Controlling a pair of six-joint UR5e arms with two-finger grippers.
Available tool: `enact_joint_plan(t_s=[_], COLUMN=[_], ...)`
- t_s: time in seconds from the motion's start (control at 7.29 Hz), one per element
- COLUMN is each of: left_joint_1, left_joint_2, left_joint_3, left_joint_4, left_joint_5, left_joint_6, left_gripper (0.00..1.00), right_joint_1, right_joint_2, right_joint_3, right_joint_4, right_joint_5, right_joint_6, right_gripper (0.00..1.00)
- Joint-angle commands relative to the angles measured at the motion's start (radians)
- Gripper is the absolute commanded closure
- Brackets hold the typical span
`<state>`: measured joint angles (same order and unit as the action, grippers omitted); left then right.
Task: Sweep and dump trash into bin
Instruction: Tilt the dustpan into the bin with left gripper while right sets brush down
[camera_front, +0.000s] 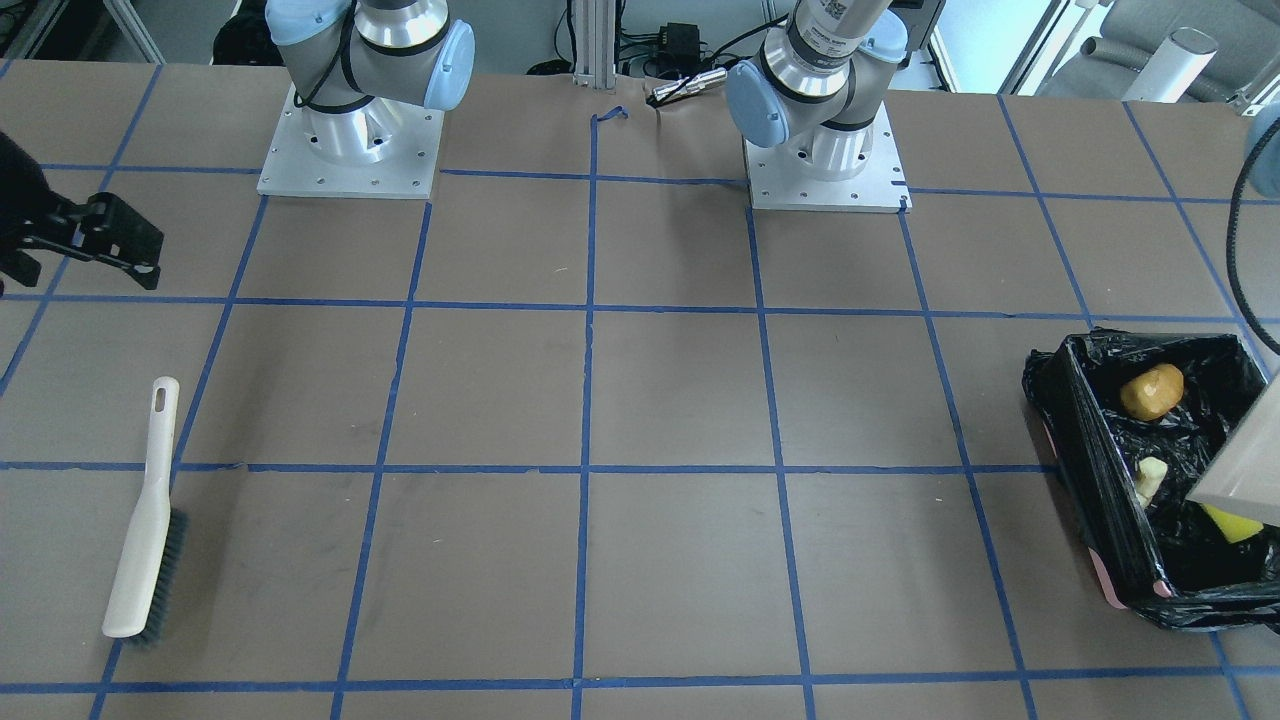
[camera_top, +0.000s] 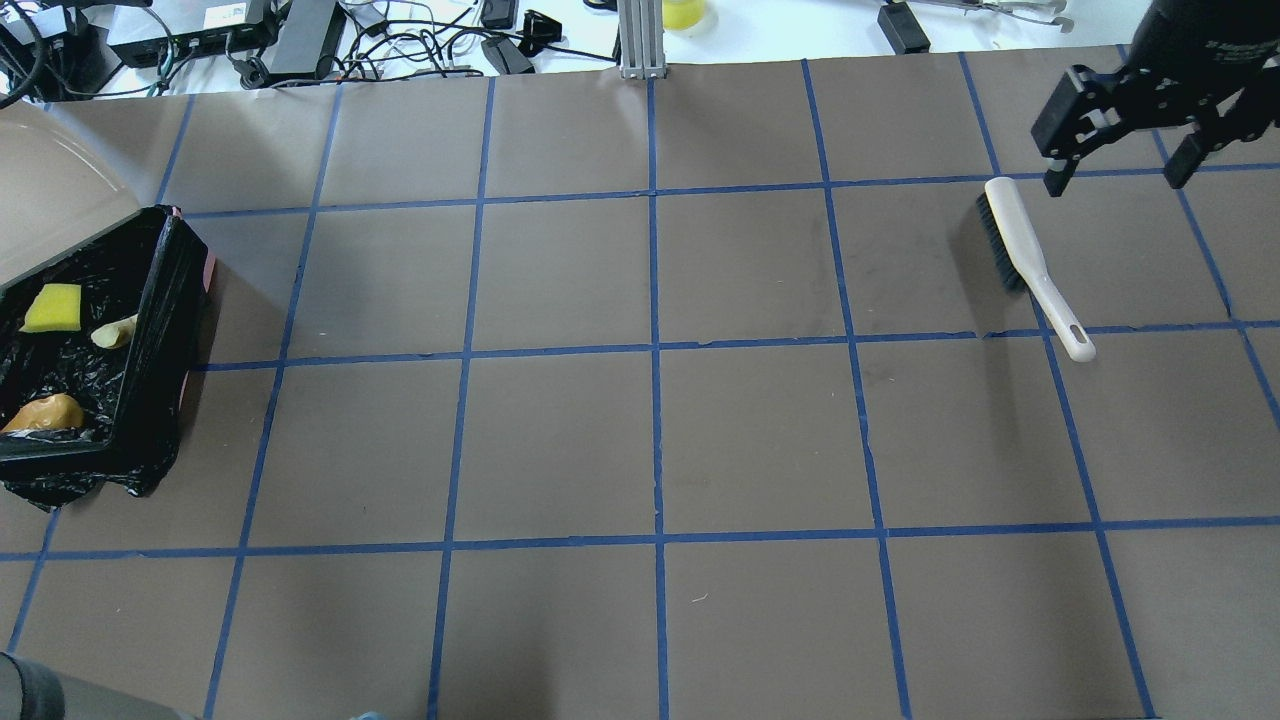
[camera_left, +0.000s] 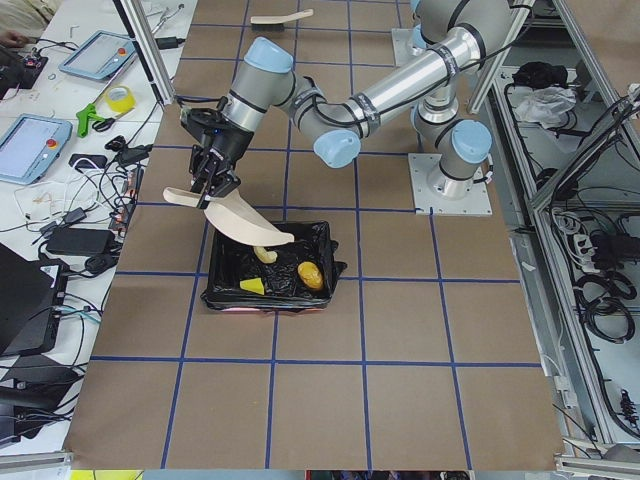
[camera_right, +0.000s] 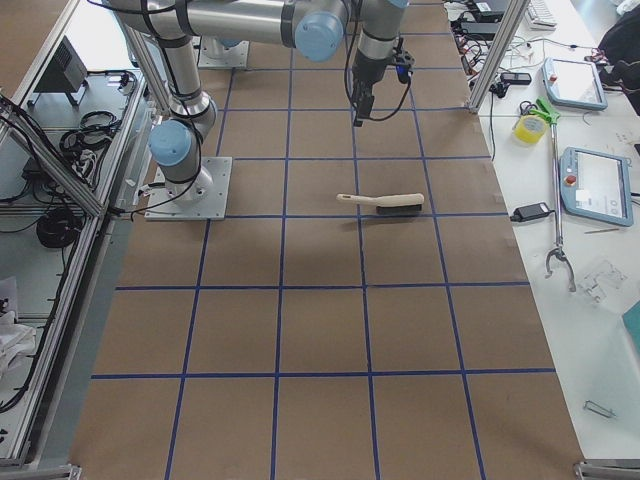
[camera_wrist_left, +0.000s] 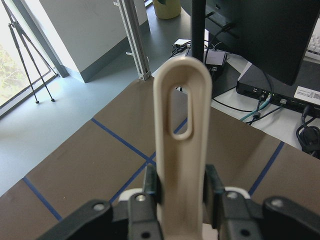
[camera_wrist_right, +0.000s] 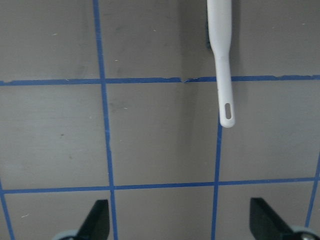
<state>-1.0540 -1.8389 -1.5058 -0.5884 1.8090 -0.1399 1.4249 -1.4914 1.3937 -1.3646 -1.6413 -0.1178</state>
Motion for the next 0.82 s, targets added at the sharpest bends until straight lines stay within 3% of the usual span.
enact_joint_plan(t_s=[0.0,0.27,0.69], left_joint_1=[-0.075,-0.145,-0.257], left_joint_2=[0.027,0.027,-0.014], left_joint_3=[-0.002,-0.004,-0.014], left_joint_4=[-0.114,-0.293,-0.407], left_joint_5=[0.055,0.075,0.06], left_joint_6=[-0.184,-0.42,-0.834], left_gripper=[1.0,1.0,1.0], right_joint_1=[0.144,0.149,0.15], right_joint_2=[-0.029,-0.038,-0.046], right_joint_3=[-0.009,0.002,0.008], right_joint_4=[0.012,0.006,-0.066], right_joint_5=[0.003,0.005,0.047], right_joint_6=[0.161,0.159,0.159], right_gripper=[0.0,0.0,0.0])
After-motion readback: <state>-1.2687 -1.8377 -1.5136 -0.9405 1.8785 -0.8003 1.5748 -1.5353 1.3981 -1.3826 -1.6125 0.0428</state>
